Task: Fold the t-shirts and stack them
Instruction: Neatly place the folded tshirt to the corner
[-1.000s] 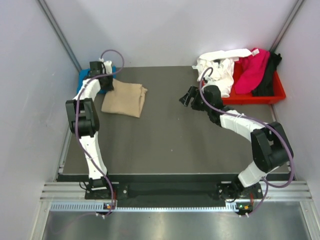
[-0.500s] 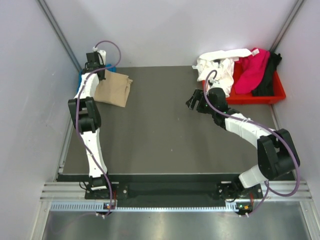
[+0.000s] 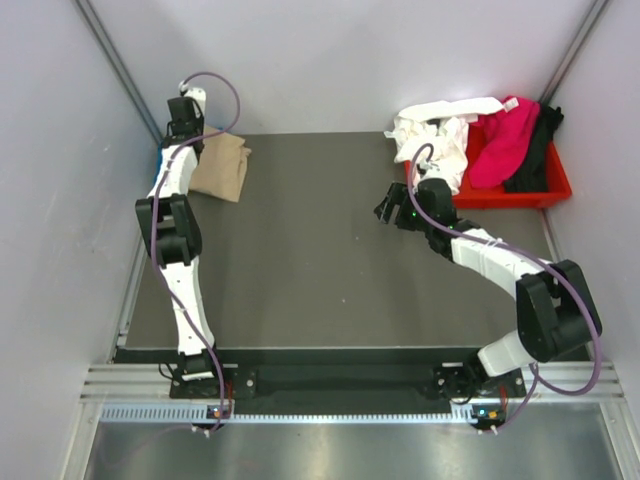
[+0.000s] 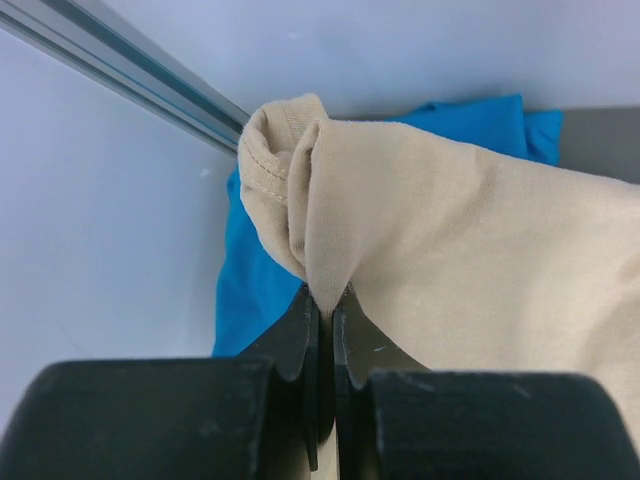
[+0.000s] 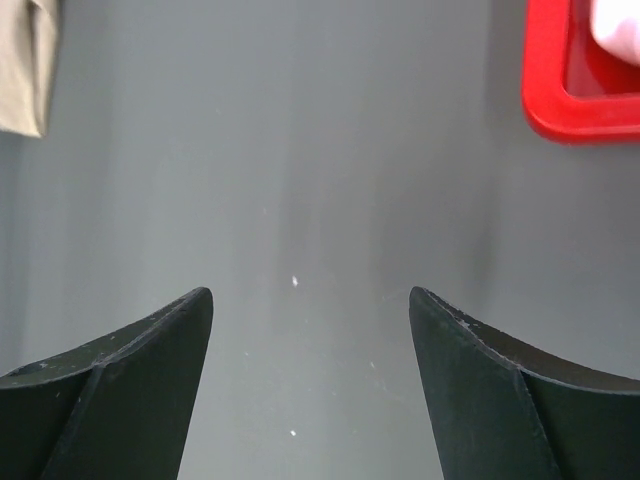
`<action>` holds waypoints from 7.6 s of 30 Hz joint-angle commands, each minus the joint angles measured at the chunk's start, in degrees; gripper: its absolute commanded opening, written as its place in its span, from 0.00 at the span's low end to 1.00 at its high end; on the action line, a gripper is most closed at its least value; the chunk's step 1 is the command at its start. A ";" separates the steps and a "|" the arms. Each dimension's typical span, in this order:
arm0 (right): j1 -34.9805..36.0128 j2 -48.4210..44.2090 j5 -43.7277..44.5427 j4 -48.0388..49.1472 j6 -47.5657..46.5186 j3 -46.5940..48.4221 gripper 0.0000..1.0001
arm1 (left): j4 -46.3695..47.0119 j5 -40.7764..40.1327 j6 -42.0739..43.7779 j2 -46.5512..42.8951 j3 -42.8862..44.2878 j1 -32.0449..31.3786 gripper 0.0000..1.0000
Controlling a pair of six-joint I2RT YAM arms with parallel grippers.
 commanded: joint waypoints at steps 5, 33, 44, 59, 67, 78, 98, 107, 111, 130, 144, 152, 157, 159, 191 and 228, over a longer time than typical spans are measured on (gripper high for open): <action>-0.79 -3.91 2.55 -1.04 -2.13 -0.89 0.80 | 11.81 -3.19 2.78 -7.57 1.58 1.10 0.00; -0.88 -6.02 1.32 -1.65 -2.04 0.43 0.79 | 20.42 -7.67 6.92 -13.28 -9.32 1.11 0.00; -0.88 -9.01 -0.17 -2.62 -2.31 0.08 0.79 | 26.14 -13.57 12.28 -12.50 -13.19 -0.30 0.02; -0.88 -11.47 -0.96 -3.85 -2.83 1.22 0.79 | 33.16 -15.85 13.58 -8.38 -15.66 0.05 0.02; -0.88 -12.08 -0.79 -4.99 -3.27 2.72 0.80 | 32.30 -15.50 12.71 -1.34 -7.57 2.68 0.03; -0.88 -11.56 -1.84 -6.31 -3.36 3.68 0.80 | 28.79 -17.61 13.50 5.35 0.86 4.71 0.95; 0.09 -14.28 -2.81 -3.06 -2.75 -2.91 0.79 | -3.03 4.37 -5.48 4.37 5.24 -0.30 0.73; 0.09 -14.46 -2.28 -2.80 -3.63 -4.05 0.79 | 0.92 -1.88 -2.14 9.30 8.78 -0.65 0.66; 0.09 -13.58 -2.63 -2.01 -3.27 -3.79 0.79 | 2.32 -3.63 -1.35 10.88 8.52 -0.57 0.53; 0.00 -12.79 -3.16 -1.57 -3.01 -3.43 0.79 | 12.26 2.16 3.31 -1.33 -9.85 -4.96 0.00; 0.00 -13.40 -3.51 -1.39 -3.27 -3.61 0.79 | 12.79 4.63 5.68 -4.24 -16.97 -7.07 0.00; 0.00 -13.23 -3.42 -1.30 -3.36 -3.70 0.79 | 8.07 6.82 3.66 -1.69 -13.91 -7.07 0.23; 0.00 -12.79 -3.69 -1.57 -3.54 -3.44 0.79 | 0.50 16.29 1.91 -1.77 -10.82 -7.16 0.74; 0.00 -12.62 -3.60 -1.48 -3.71 -3.52 0.79 | -3.36 24.52 0.77 -4.39 -10.65 -7.07 0.77; -0.79 -12.53 -4.21 -1.04 -4.94 -4.40 0.79 | 5.93 6.55 6.56 -4.85 -19.08 -2.50 0.59; -2.29 -40.55 4.92 -14.30 -8.99 -23.46 0.94 | -23.87 13.87 4.01 -78.14 -83.06 -3.91 0.99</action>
